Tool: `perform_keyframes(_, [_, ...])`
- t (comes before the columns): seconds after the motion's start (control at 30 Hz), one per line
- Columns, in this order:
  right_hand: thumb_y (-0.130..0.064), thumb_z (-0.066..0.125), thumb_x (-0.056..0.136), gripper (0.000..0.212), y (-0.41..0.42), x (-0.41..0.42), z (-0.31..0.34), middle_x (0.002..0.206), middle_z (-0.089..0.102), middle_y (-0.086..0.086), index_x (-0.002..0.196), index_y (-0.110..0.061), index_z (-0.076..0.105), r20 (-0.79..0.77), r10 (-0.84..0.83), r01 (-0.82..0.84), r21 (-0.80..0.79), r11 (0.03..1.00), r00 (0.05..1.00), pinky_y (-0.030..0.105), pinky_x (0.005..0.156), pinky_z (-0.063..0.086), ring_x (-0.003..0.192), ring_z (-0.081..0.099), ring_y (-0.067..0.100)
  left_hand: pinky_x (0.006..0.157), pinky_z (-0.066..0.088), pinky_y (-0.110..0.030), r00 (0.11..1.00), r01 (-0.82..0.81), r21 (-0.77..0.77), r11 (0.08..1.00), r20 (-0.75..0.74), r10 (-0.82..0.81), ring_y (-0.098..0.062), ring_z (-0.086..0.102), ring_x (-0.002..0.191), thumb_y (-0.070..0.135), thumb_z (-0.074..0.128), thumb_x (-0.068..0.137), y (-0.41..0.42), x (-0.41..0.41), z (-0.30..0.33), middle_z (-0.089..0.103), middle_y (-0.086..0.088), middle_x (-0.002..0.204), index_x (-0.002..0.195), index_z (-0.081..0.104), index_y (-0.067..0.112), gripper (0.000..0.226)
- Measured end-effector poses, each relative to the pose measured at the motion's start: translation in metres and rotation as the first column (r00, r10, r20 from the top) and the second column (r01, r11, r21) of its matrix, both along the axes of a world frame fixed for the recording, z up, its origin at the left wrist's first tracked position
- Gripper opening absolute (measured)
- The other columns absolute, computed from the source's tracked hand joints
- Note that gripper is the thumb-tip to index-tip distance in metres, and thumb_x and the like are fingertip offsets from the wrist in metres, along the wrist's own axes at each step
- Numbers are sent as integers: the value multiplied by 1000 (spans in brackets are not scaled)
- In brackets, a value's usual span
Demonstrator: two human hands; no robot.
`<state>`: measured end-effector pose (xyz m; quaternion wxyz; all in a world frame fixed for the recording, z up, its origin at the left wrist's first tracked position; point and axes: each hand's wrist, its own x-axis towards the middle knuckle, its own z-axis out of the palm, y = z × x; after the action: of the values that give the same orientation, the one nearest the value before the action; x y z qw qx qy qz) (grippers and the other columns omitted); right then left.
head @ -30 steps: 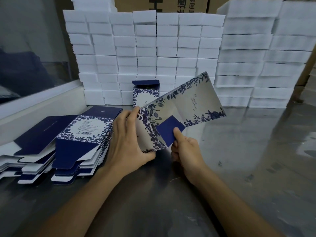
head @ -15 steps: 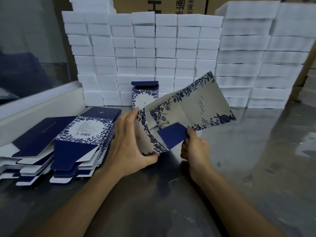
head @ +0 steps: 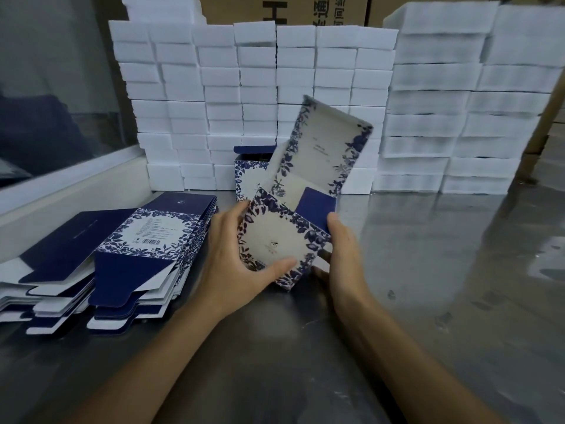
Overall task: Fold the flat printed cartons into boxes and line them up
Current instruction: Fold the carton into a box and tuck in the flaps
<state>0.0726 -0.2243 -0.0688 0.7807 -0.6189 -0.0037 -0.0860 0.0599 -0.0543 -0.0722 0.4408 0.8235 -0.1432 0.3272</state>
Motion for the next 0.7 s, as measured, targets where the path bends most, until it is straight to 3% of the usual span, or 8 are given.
perform_keyframes(0.07, [-75, 60, 64, 70, 0, -1, 3, 107, 74, -9, 115, -27, 61, -25, 65, -63, 83, 995, 998, 49, 93, 58, 97, 72, 8, 103, 47, -40, 996, 55, -155, 986, -58, -64, -8, 48, 123, 68, 76, 60, -2, 1, 0, 43, 12, 130, 137, 40, 34, 92])
perform_keyframes(0.17, [-75, 58, 60, 74, -4, -2, 11, 106, 73, -20, 119, -32, 63, -73, 102, -97, 79, 992, 992, 41, 86, 59, 102, 70, 6, 95, 49, -42, 981, 104, -337, 936, -122, -153, -7, 57, 111, 70, 68, 65, -4, 2, 2, 57, 9, 121, 119, 51, 42, 63])
perform_keyframes(0.23, [-75, 59, 57, 76, -4, -2, 14, 108, 73, -14, 119, -30, 63, -79, 98, -93, 70, 993, 992, 36, 79, 59, 96, 70, 3, 93, 49, -51, 949, 145, -491, 859, -178, -261, -14, 62, 106, 73, 63, 68, -3, 2, 4, 63, 7, 111, 106, 56, 45, 48])
perform_keyframes(0.27, [-75, 58, 57, 77, -4, -2, 15, 111, 73, -11, 119, -30, 63, -77, 91, -87, 60, 994, 993, 38, 84, 59, 96, 70, 3, 90, 50, -54, 925, 167, -563, 810, -194, -326, -15, 65, 101, 76, 61, 68, -2, 2, 4, 66, 8, 106, 102, 59, 45, 46])
perform_keyframes(0.33, [-75, 57, 61, 74, -3, -3, 17, 118, 71, -7, 120, -30, 63, -48, 79, -78, 17, 997, 996, 47, 99, 53, 106, 68, 10, 84, 54, -48, 878, 187, -664, 724, -219, -427, -9, 70, 88, 85, 61, 61, -1, 3, 5, 71, 13, 95, 102, 62, 42, 59])
perform_keyframes(0.4, [-72, 56, 68, 65, -2, -4, 19, 115, 71, -10, 118, -31, 62, 20, 65, -64, -32, 997, 998, 51, 103, 50, 109, 67, 12, 83, 56, -45, 863, 160, -700, 696, -244, -443, -11, 72, 84, 89, 63, 53, -2, 4, 5, 73, 11, 92, 107, 63, 39, 73])
perform_keyframes(0.6, [-55, 54, 82, 31, -2, -11, 19, 104, 71, -4, 101, -31, 58, 223, 51, -28, -105, 994, 974, 33, 79, 54, 92, 67, 10, 75, 59, -43, 848, 118, -792, 599, -233, -475, -13, 73, 88, 86, 57, 61, -4, 0, 13, 75, 3, 102, 106, 72, 37, 68])
perform_keyframes(0.7, [-48, 53, 85, 29, 0, -13, 18, 110, 68, 3, 105, -27, 58, 291, 29, 4, -110, 994, 956, 33, 81, 54, 99, 65, 21, 85, 57, -52, 850, 102, -787, 609, -250, -465, -14, 72, 96, 92, 58, 54, -6, -3, 17, 74, 3, 108, 125, 63, 34, 91])
